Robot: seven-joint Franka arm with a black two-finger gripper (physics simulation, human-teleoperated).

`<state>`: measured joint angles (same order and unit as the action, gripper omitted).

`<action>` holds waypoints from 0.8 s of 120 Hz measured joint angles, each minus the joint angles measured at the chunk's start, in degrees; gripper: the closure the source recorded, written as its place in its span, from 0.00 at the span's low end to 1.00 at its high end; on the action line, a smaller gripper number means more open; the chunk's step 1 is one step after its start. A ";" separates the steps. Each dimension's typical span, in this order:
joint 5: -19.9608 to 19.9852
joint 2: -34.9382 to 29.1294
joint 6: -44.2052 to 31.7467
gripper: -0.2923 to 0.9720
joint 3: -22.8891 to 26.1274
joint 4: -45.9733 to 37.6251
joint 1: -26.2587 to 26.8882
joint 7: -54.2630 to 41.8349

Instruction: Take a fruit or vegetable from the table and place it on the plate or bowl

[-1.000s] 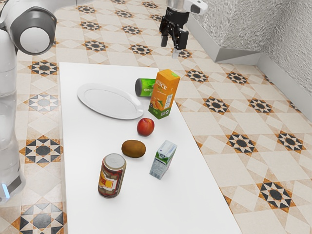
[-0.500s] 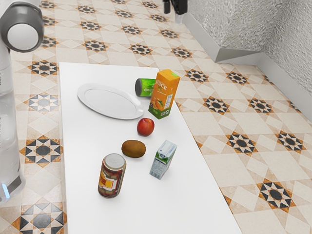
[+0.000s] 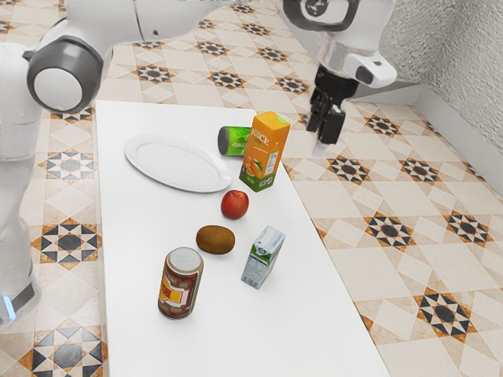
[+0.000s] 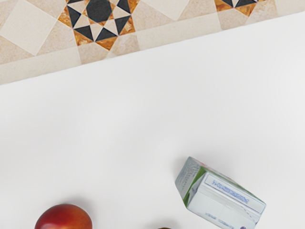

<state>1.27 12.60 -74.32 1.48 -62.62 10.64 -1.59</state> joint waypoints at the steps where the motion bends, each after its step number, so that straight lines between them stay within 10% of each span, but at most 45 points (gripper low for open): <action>1: 0.02 0.10 -0.01 0.23 -0.01 0.00 -0.01 0.00; 48: 2.54 -16.33 -17.28 0.23 0.58 -36.70 -1.30 -0.39; 96: 1.90 -26.25 -32.48 0.23 0.71 -56.55 -0.59 -3.27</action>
<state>3.17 -13.65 -106.80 2.19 -119.17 10.05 -4.86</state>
